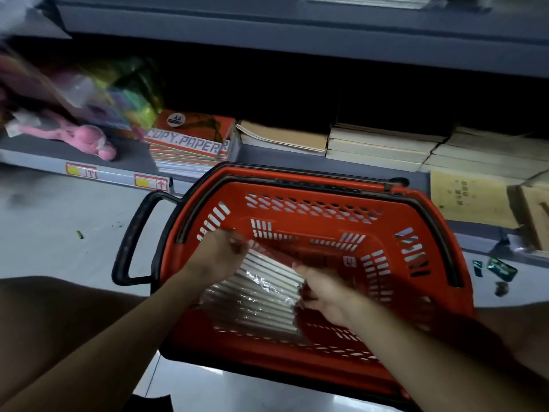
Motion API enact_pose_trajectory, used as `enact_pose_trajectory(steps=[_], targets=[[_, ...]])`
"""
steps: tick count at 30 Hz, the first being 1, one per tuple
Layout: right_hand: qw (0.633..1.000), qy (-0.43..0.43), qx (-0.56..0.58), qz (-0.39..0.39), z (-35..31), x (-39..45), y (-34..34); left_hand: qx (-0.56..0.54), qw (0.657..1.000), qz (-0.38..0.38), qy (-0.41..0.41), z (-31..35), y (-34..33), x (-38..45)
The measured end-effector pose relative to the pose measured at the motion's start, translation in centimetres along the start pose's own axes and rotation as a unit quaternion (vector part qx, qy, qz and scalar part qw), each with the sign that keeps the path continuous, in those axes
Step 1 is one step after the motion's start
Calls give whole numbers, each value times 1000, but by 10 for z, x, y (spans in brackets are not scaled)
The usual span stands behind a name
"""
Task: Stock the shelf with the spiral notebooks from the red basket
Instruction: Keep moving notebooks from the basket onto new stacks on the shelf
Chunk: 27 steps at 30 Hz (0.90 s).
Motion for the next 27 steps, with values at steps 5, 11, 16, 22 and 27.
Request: enact_pose_trajectory(steps=[5,11,16,22,27], targets=[[996,-3,45,71,2,-8,-3,11,996,39,-79,3,2,-23],[977,10,170,128,-10,-60,4,-138,984,113,7,3,10,-52],[962,72,257,54,-45,-121,19,-486,838,-142,205,-18,28,-79],[943,196,267,-42,-77,-195,15,-531,809,-236,92,-34,84,-116],[927,314,185,-90,-106,-241,-8,-559,802,-208,-31,-33,129,-165]])
Point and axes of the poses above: each hand's wrist, its own x-axis towards the middle knuckle, its own y-axis out of the back of the hand, z = x × y, the point moved 2 cm from there along x, towards the middle knuckle, and after that the axes turned 15 degrees about y, right-handed, at the moved point
